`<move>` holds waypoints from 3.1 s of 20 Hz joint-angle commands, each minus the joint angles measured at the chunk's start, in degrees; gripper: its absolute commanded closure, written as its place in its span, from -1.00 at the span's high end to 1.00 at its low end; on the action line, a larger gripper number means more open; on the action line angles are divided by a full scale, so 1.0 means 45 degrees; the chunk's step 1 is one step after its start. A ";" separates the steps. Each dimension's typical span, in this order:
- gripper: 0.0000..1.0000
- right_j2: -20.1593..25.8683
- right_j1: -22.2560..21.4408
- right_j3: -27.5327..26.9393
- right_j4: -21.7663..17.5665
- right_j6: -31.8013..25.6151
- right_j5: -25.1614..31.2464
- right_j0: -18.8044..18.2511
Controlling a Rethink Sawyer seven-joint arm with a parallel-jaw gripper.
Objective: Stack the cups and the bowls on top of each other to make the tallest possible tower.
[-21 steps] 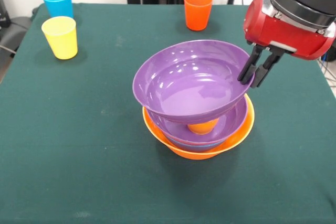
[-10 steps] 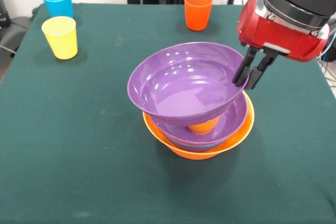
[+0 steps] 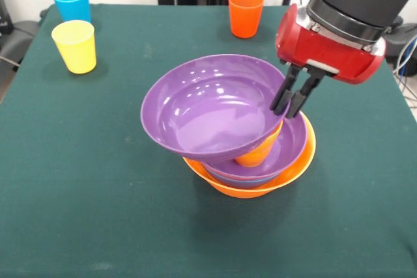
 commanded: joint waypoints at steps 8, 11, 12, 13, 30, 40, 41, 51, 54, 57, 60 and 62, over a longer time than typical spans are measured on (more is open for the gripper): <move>-1.00 -0.0697 0.0448 0.0608 -0.0471 0.2782 -0.0089 0.0658; -1.00 -0.0959 0.0645 0.0443 -0.0439 0.2942 -0.0100 0.0772; -1.00 -0.1042 0.0713 0.0379 -0.0426 0.2974 -0.0091 0.0819; -1.00 -0.1152 0.0776 0.0307 -0.0436 0.2992 -0.0040 0.0868; -1.00 -0.2061 0.1284 -0.0233 0.0036 0.3460 0.0694 0.1359; -1.00 -0.2118 0.1391 -0.0767 0.0613 0.3630 0.1643 0.1540; -1.00 -0.2079 0.1342 -0.0729 0.0660 0.3612 0.1615 0.1531; -1.00 -0.1982 0.1133 -0.1060 0.1194 0.3117 0.2675 0.1355; -1.00 -0.1937 0.1056 -0.1123 0.1313 0.2897 0.2808 0.1267; -1.00 -0.1961 0.1042 -0.0974 0.1352 0.2906 0.2559 0.1290; -1.00 -0.2048 0.1115 -0.0836 0.1279 0.3046 0.2220 0.1360; -1.00 -0.2100 0.1203 -0.0875 0.1247 0.3142 0.2159 0.1387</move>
